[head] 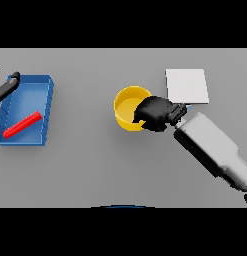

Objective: Pick up the red beaker and tilt it to pour out 1 green nut into yellow bowl. Pick up the yellow bowl and place it on the metallic measuring scale.

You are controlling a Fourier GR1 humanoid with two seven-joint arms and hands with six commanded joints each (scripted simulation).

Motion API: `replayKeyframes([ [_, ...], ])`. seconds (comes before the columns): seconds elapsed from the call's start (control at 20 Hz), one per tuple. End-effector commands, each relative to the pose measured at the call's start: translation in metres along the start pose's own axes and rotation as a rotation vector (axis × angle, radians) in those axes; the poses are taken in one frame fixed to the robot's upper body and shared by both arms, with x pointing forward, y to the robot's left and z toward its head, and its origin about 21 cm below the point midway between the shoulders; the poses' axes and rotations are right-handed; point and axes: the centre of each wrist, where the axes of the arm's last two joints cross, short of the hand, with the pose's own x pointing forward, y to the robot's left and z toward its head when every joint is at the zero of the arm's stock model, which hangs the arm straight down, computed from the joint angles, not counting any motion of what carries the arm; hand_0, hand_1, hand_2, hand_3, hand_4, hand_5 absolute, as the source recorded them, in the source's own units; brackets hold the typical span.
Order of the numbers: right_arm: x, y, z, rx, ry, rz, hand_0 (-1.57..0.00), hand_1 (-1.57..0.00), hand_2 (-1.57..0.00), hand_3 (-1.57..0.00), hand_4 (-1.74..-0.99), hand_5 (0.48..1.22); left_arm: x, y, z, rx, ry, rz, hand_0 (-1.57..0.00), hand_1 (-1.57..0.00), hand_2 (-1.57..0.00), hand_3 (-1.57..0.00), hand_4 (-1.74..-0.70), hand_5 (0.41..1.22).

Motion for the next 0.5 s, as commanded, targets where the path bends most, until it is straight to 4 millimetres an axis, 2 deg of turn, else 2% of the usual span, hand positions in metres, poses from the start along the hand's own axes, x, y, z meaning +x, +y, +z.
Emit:
replayKeyframes([
  [0.0, -0.003, -0.006, 0.006, -0.007, 0.011, 0.004, -1.56, -1.56, -1.43, -1.23, -1.737, 1.218, 0.0, -0.001, -0.001, -0.001, -0.005, -0.009, 0.0, 0.0, 0.0, 0.0, -0.72, 0.692],
  [0.1, -0.009, -0.015, 0.016, -0.049, 0.047, 0.011, -1.56, -1.56, -1.43, -1.19, -1.739, 1.219, -0.002, -0.008, 0.0, -0.01, -0.004, -0.018, 0.0, 0.0, 0.0, 0.0, -0.72, 0.686],
  [0.3, -0.025, -0.016, 0.031, -0.073, 0.098, 0.018, -1.56, -1.57, -1.51, -1.16, -1.74, 1.22, 0.001, -0.001, 0.001, 0.0, -0.004, -0.004, 0.0, 0.0, 0.0, 0.0, -0.72, 0.686],
  [0.45, -0.035, -0.024, 0.039, -0.107, 0.152, 0.025, -1.56, -1.57, -1.51, -1.15, -1.741, 1.22, 0.0, 0.0, 0.005, 0.003, -0.013, -0.009, 0.0, 0.0, 0.0, 0.0, -0.72, 0.698],
])
